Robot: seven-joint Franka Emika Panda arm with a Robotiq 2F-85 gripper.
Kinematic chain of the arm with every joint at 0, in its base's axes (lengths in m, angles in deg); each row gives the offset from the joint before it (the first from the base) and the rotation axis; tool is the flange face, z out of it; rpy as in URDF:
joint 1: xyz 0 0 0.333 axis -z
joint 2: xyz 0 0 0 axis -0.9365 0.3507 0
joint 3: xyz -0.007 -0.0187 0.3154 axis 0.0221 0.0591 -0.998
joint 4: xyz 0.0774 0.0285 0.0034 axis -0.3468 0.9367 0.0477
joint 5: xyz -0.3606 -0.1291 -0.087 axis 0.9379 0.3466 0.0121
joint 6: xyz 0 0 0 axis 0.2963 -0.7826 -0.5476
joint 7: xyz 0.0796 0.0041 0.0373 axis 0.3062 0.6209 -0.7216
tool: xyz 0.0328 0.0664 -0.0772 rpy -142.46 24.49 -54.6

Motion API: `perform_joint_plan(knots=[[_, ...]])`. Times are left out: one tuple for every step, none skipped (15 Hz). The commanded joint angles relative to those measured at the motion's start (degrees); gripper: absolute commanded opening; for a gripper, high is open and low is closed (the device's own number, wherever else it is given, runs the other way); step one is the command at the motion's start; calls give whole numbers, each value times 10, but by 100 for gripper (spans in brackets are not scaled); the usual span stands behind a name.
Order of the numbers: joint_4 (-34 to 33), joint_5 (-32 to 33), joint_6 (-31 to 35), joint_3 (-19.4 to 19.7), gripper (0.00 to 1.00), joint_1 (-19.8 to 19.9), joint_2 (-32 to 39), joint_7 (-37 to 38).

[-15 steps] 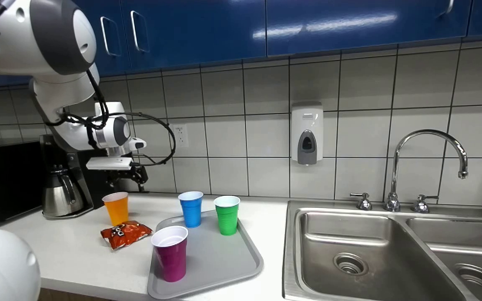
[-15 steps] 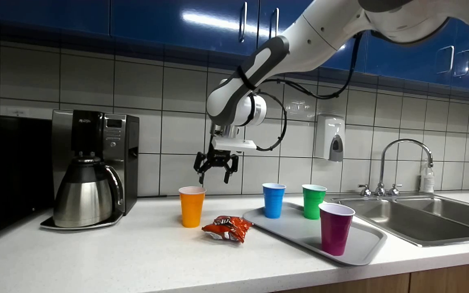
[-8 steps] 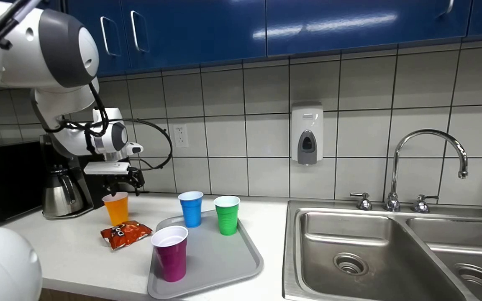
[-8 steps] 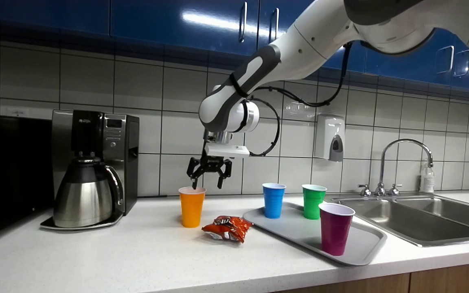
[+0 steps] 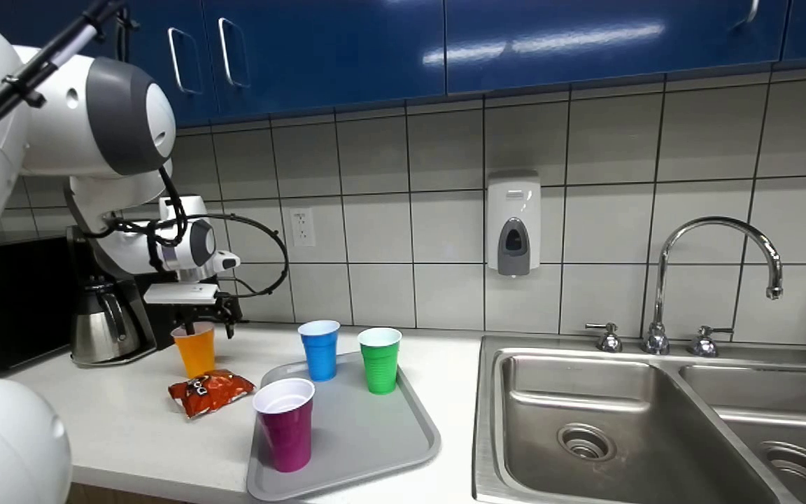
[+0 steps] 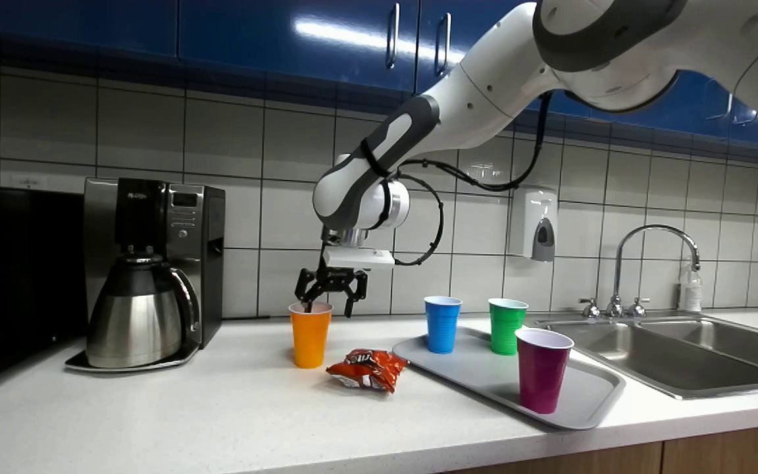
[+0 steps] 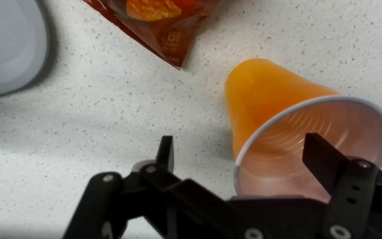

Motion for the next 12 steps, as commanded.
perform_joint_plan(knots=[[-36, 9, -18, 6, 100, -8, 19, 2], [-38, 10, -16, 6, 100, -8, 21, 0], [-39, 9, -13, 6, 75, -8, 23, -2], [-40, 10, -13, 6, 72, -8, 24, -2], [-40, 9, -14, 5, 66, -8, 25, -3], [-40, 8, -14, 5, 58, -8, 25, -3], [-38, 8, -14, 5, 49, -8, 26, -4], [-37, 7, -14, 4, 42, -7, 26, -5], [-36, 6, -14, 3, 33, -7, 26, -5], [-36, 5, -15, 1, 27, -7, 27, -6], [-36, 4, -14, 0, 18, -7, 28, -6], [-37, 3, -14, 0, 11, -7, 29, -5]])
